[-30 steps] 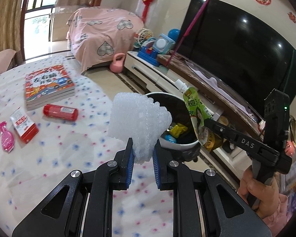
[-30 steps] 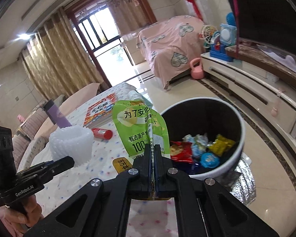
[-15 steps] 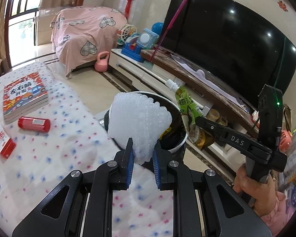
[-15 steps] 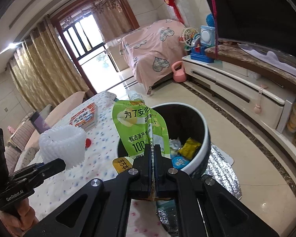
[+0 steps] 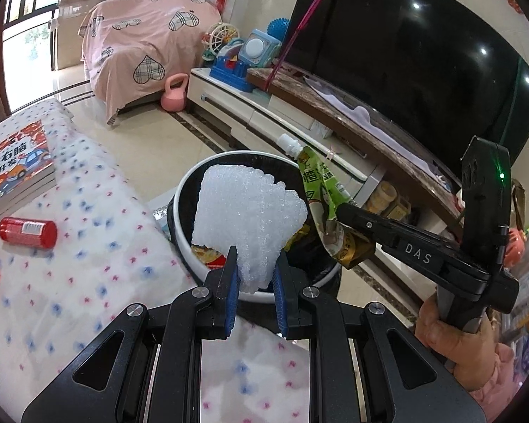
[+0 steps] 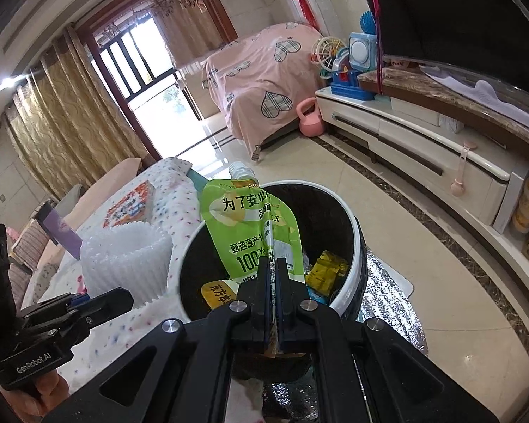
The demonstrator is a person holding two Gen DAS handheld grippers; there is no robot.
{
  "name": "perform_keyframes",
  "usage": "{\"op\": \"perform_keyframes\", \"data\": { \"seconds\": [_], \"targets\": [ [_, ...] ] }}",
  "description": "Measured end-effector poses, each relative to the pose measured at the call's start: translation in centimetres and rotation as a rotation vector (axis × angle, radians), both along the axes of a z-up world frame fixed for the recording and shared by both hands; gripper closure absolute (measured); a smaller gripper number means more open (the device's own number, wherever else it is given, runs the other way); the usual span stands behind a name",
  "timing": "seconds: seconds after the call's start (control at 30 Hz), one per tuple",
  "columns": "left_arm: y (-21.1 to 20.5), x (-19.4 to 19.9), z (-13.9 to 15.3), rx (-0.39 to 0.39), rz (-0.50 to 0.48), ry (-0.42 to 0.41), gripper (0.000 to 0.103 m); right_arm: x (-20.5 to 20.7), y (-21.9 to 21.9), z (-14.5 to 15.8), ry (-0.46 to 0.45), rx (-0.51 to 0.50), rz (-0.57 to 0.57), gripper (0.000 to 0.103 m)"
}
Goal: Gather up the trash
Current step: 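Carry the scrubber and green pouch over the bin and open both grippers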
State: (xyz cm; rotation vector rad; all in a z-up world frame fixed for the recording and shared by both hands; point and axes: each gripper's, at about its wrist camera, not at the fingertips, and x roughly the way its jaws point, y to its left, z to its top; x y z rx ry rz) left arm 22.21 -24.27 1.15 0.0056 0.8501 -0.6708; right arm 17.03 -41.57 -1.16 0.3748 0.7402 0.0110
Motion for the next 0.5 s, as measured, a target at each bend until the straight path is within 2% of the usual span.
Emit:
{"op": "perform_keyframes", "data": {
  "seconds": [0.37,0.43,0.5],
  "targets": [
    [-1.6,2.0,-2.0,0.031,-0.011,0.049,0.085,1.9,-0.2,-1.1,0.041,-0.018,0.008,0.101],
    [-1.6,2.0,-2.1,0.031,-0.011,0.051,0.08,2.2,-0.2,-1.1,0.044,-0.022,0.014,0.101],
    [-1.5,2.0,-2.1,0.032,-0.004,0.052,0.068,2.4,-0.1,-1.1,0.048,-0.026,0.02,0.098]
  ]
}}
